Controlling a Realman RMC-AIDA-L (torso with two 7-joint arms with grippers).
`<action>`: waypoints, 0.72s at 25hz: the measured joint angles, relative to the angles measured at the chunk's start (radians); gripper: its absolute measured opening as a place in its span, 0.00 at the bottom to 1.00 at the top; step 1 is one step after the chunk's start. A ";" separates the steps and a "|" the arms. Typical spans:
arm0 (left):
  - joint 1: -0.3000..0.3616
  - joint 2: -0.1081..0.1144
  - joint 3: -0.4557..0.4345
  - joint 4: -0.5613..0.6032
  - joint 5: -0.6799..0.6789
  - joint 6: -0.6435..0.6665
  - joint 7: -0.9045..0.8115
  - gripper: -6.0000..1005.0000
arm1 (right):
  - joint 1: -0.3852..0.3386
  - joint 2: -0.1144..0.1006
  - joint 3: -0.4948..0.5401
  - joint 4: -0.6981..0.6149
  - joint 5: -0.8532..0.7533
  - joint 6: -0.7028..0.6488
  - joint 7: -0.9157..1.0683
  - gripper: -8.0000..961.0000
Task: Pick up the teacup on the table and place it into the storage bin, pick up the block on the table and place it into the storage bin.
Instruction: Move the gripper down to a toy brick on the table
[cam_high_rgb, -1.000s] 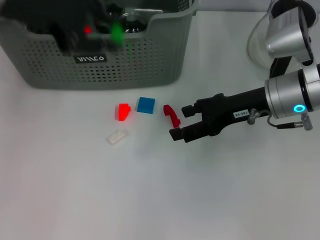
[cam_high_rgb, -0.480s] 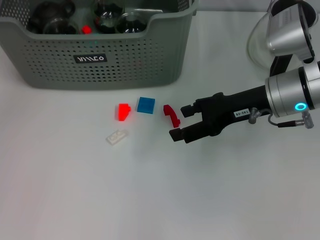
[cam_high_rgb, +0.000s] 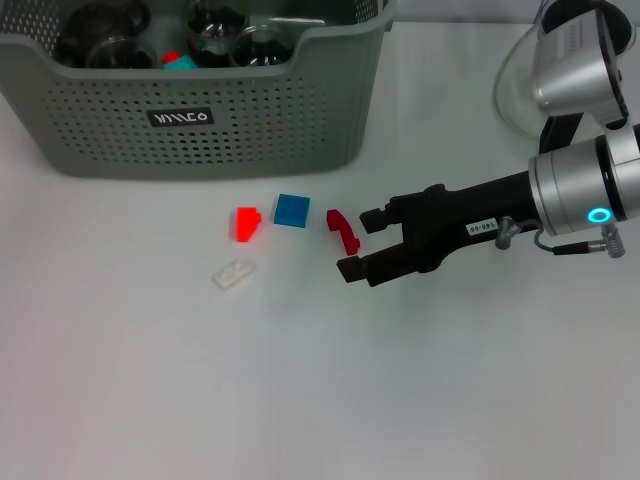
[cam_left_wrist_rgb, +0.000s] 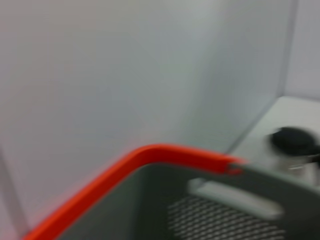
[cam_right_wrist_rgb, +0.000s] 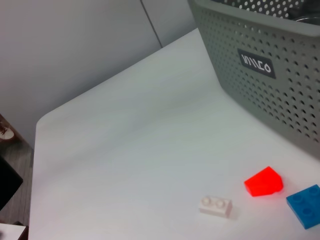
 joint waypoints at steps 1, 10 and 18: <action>0.005 0.001 -0.001 0.010 -0.018 0.033 0.007 0.71 | 0.000 0.001 -0.001 0.000 0.000 0.000 -0.001 0.96; 0.083 -0.035 0.025 0.110 -0.168 0.444 0.189 0.95 | -0.005 -0.005 0.004 0.000 0.001 0.020 -0.002 0.96; 0.220 -0.201 0.307 0.325 0.022 0.392 0.351 0.95 | -0.011 -0.002 0.010 0.009 0.003 0.051 0.009 0.96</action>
